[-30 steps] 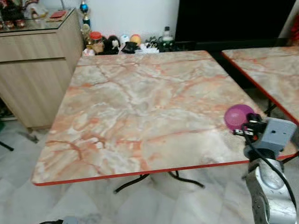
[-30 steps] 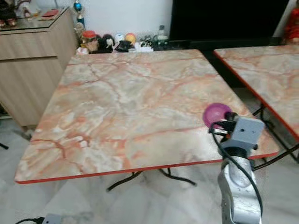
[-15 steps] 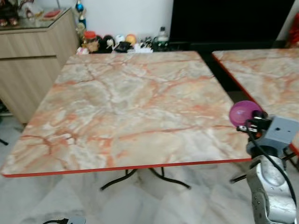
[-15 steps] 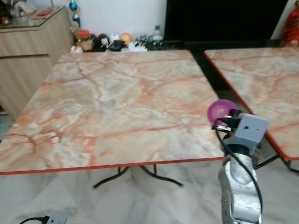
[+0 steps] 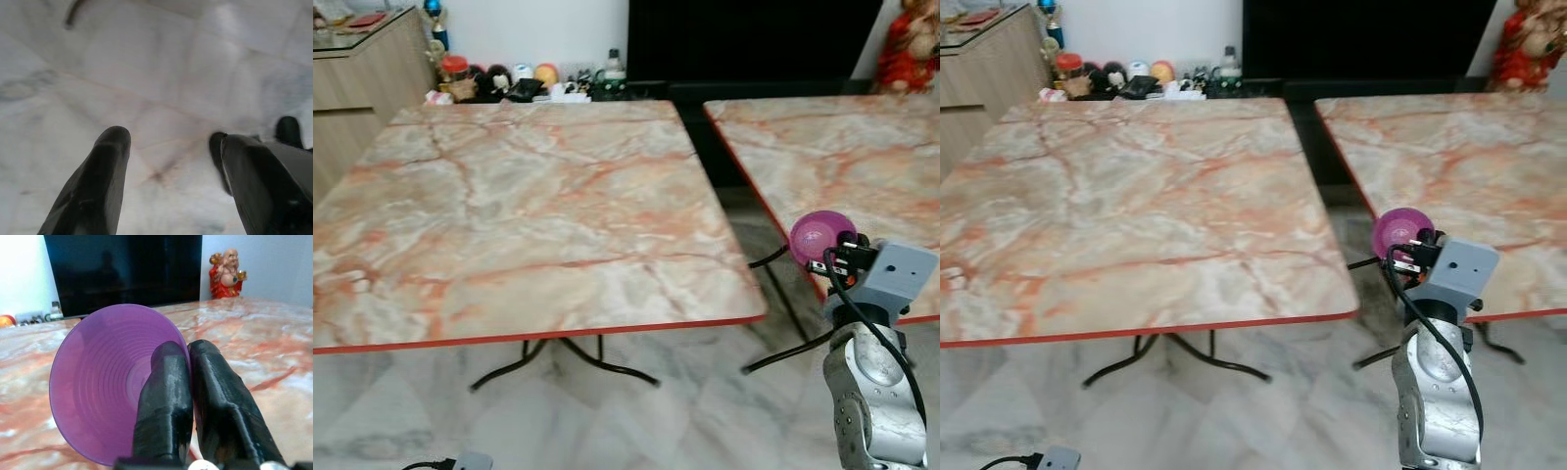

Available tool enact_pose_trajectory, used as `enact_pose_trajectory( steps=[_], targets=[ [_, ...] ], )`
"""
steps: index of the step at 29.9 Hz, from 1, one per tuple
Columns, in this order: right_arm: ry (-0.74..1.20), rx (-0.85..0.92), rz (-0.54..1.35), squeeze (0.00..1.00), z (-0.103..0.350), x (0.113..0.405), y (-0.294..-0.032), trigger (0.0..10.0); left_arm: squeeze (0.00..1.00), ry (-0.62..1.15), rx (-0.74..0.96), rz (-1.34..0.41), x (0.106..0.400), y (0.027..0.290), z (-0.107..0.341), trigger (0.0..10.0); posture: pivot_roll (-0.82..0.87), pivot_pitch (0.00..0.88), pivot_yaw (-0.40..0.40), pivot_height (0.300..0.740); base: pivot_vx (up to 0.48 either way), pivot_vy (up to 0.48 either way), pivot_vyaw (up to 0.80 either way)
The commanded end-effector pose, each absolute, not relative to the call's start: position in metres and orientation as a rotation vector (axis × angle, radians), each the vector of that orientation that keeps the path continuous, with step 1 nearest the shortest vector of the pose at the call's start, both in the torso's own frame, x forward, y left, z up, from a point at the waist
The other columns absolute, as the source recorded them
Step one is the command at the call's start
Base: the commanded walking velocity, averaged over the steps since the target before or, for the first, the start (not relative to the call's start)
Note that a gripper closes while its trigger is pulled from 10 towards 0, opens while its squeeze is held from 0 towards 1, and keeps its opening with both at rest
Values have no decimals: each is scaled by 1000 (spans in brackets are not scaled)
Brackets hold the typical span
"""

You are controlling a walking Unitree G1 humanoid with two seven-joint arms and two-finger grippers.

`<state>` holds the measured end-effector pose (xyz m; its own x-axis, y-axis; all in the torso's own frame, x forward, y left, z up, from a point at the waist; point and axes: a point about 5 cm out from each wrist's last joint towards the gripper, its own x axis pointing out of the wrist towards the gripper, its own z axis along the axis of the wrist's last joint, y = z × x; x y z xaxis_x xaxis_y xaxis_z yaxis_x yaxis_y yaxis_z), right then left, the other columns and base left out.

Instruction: Setting the table

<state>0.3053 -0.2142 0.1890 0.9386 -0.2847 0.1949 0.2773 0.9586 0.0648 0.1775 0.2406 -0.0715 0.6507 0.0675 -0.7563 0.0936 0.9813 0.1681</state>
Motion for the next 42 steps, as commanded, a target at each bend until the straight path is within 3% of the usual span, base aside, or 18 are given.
enact_pose_trajectory(
  steps=[1, 21, 42],
  targets=[
    [-218, 30, -288, 0, 192, 306, -214, 10000, 0, 898, 205, -16, 169, 242, -76, 10000, -45, 115, -10, 740, 0, -480, 0],
    [-230, 23, -306, 0, 194, 306, -216, 10000, 0, 907, 208, -15, 167, 242, -77, 10000, -53, 91, -6, 740, 0, -455, 0],
    [-233, 18, -331, 0, 196, 307, -220, 10000, 0, 884, 170, 5, 170, 240, -76, 10000, -49, 110, -14, 740, 12, 0, 0]
  ],
)
